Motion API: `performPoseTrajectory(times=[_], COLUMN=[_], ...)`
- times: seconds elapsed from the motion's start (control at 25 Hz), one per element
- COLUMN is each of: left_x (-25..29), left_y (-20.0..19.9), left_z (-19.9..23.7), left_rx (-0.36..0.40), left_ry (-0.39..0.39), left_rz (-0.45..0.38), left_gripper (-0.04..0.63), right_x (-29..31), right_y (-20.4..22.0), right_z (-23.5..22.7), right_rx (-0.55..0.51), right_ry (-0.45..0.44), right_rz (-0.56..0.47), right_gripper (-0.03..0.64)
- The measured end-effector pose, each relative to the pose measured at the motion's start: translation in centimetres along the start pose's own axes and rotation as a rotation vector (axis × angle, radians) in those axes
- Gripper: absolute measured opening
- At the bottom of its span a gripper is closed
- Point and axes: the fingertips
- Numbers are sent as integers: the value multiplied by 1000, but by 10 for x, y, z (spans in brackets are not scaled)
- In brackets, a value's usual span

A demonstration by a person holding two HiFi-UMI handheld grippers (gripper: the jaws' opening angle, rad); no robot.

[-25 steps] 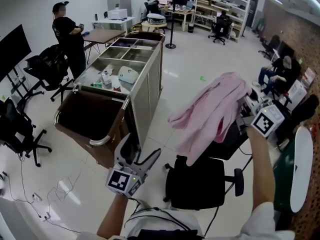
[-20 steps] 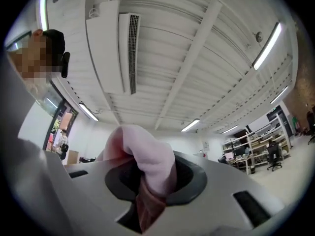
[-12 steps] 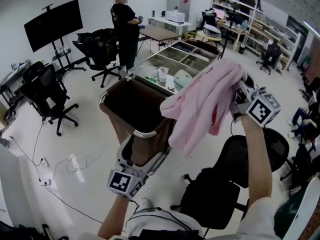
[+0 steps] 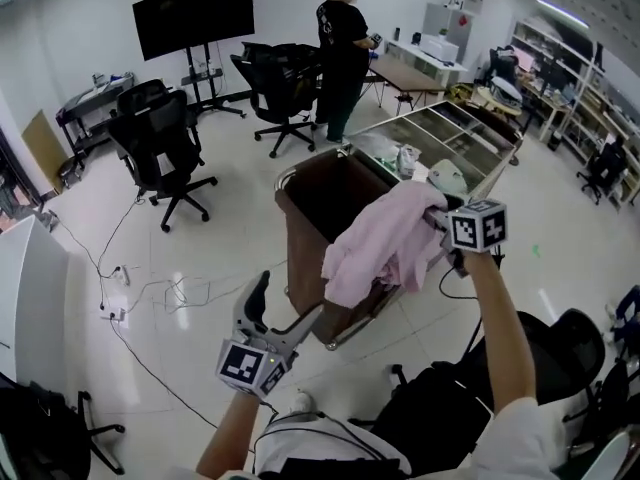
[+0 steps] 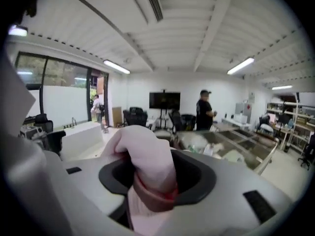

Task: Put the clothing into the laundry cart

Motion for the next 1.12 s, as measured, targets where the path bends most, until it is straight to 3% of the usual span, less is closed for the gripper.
performPoseTrajectory(times=[0.08,0.12,0.16,0.24,0.32,0.48,0.64,0.76,0.96,1.12], left_x=[-4,-4,-4,1,7,24,56,79,101,123], left_y=[5,8,11,15,18,20,25,25,23,30], left_z=[4,4,4,2,-3,-15,-42,-67,-126,-178], left_rx=[-2,-2,-3,-3,-3,-3,9,27,46,33], left_ry=[-10,-11,-10,1,20,78,152,215,343,466], left_rz=[8,11,13,14,18,22,24,21,8,12], left_gripper=[443,443,443,443,443,443,443,443,443,443], right_x=[19,21,21,14,3,-33,-84,-131,-220,-290], right_y=[66,90,107,122,116,81,63,57,71,102], right_z=[15,22,28,35,35,37,35,31,31,15], right_rx=[-1,-13,-25,-19,10,16,-51,-79,-36,15], right_ry=[-36,-50,-67,-88,-72,-12,63,159,322,542], right_rz=[144,183,205,198,118,-127,-362,-474,-549,-582], right_gripper=[416,497,522,522,520,520,520,520,518,518])
Point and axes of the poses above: the fingertips, and each gripper's own axes: x forward along the fingers, z to its left, y out of its underside, and after that the axes turned 8 degrees about y, right-handed
